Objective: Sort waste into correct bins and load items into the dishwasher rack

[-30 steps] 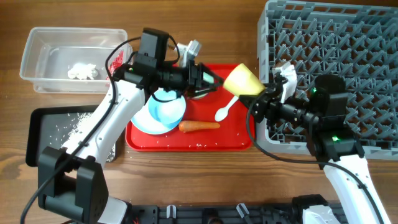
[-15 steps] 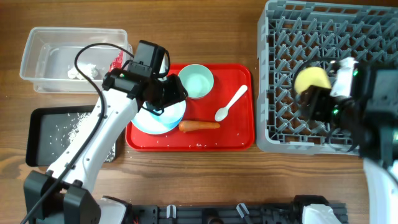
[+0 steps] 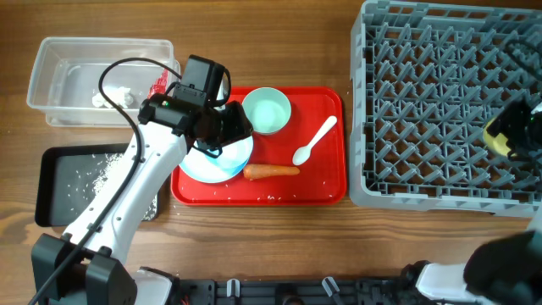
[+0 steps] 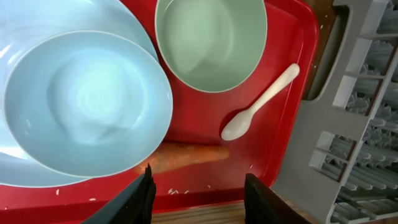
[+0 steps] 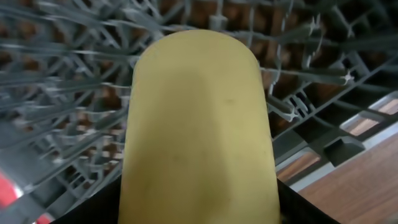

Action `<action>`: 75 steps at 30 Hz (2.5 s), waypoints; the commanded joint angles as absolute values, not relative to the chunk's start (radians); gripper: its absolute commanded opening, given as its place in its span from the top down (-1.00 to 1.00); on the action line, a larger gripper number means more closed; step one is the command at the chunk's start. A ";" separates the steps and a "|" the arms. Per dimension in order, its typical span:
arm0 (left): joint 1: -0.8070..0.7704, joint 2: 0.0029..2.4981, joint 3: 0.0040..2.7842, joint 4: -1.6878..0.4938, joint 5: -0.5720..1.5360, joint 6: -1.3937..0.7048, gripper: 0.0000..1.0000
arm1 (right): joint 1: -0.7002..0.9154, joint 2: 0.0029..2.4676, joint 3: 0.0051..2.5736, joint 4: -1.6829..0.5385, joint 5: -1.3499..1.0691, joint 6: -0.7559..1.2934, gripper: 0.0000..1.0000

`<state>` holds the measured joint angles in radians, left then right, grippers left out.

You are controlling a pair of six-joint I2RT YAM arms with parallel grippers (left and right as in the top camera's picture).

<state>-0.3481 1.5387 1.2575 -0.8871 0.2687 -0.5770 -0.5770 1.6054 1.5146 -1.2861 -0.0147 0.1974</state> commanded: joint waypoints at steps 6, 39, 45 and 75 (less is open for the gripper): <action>-0.352 1.526 1.262 -0.888 0.245 -0.554 0.06 | -0.595 1.720 1.530 -1.291 -0.090 0.183 -0.11; 0.042 1.322 1.261 -1.209 -0.021 -0.554 -0.84 | 0.324 1.619 1.530 -0.914 -0.239 0.161 -0.83; 0.044 1.322 1.261 -1.209 -0.021 -0.554 -0.86 | 0.477 1.865 1.530 -0.810 -0.135 0.310 -0.37; 0.044 1.322 1.261 -1.208 -0.020 -0.554 -0.85 | 0.097 1.423 1.531 -0.708 0.802 0.065 0.91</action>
